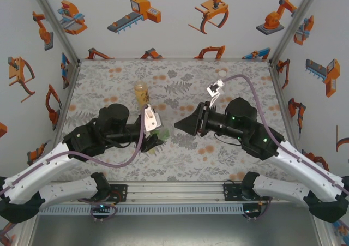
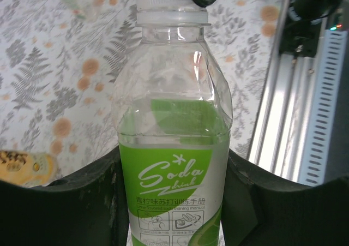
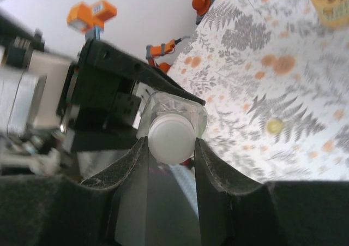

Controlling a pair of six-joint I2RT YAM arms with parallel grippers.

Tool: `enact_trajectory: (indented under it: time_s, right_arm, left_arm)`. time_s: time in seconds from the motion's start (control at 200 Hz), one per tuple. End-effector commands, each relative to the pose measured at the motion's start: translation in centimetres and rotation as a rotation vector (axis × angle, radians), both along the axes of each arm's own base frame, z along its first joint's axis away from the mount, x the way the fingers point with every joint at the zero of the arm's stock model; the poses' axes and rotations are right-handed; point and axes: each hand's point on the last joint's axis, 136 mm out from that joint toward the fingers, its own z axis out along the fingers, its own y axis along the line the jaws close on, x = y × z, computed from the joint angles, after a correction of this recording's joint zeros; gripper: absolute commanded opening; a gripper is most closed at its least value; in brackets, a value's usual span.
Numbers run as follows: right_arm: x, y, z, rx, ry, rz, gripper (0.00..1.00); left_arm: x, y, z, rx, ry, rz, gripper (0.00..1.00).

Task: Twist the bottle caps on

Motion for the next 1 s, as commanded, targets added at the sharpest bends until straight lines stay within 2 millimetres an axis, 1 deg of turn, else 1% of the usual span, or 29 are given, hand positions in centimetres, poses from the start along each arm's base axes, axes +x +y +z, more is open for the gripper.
enact_trajectory:
  time_s: [0.0, 0.065, 0.185, 0.26, 0.34, 0.376, 0.411, 0.501, 0.526, 0.576, 0.616, 0.721, 0.826, 0.906, 0.996]
  right_arm:
    - [1.1, -0.2, -4.7, 0.021, 0.451, -0.187, 0.0]
    - [1.3, -0.4, -5.9, 0.035, 0.563, -0.249, 0.0]
    - [1.5, 0.6, -6.2, 0.084, 0.649, -0.254, 0.0]
    - [1.5, 1.2, -6.3, 0.116, 0.679, -0.238, 0.0]
    - [1.5, 1.3, -5.8, 0.124, 0.643, -0.221, 0.0]
    - [1.5, 0.9, -5.3, 0.098, 0.589, -0.214, 0.0]
    - [1.5, 0.5, -4.7, 0.066, 0.517, -0.208, 0.07]
    - [1.3, -0.9, -2.8, -0.041, 0.325, -0.183, 0.32]
    - [1.2, -1.3, -2.2, -0.067, 0.272, -0.172, 0.37]
    - [1.0, -2.0, -0.9, -0.102, 0.162, -0.147, 0.42]
    - [0.7, -2.4, -0.3, -0.13, 0.076, -0.119, 0.46]
    - [-0.2, -3.4, 1.3, -0.181, -0.136, -0.057, 0.49]
    - [-1.8, -3.6, 3.1, -0.213, -0.353, 0.051, 0.49]
    - [-3.8, -3.1, 4.4, -0.208, -0.511, 0.184, 0.5]
    - [-6.5, -2.3, 5.3, -0.189, -0.662, 0.362, 0.51]
  left_arm:
    - [1.5, -1.3, 3.3, -0.097, -0.139, 0.023, 0.0]
    - [1.9, -1.5, 2.9, -0.079, -0.155, 0.029, 0.0]
    - [2.5, -1.9, 1.6, -0.021, -0.194, 0.03, 0.0]
    - [2.6, -2.1, 0.9, 0.011, -0.211, 0.02, 0.0]
    - [2.4, -2.3, 0.6, 0.022, -0.216, -0.005, 0.0]
    - [2.1, -2.3, 0.5, 0.022, -0.216, -0.023, 0.0]
    - [1.7, -2.4, 0.5, 0.017, -0.212, -0.04, 0.0]
    - [0.8, -2.3, 0.3, 0.006, -0.194, -0.084, 0.0]
    - [0.4, -2.3, 0.2, 0.003, -0.186, -0.1, 0.0]
    - [-0.5, -2.2, 0.1, -0.004, -0.167, -0.138, 0.0]
    - [-1.2, -2.2, 0.0, -0.008, -0.149, -0.175, 0.0]
    - [-3.1, -2.1, 0.0, -0.022, -0.102, -0.262, 0.0]
    - [-4.9, -1.9, 0.3, -0.046, -0.059, -0.339, 0.0]
    - [-5.9, -1.8, 0.6, -0.062, -0.027, -0.385, 0.0]
    - [-6.8, -1.8, 0.8, -0.072, 0.007, -0.425, 0.0]
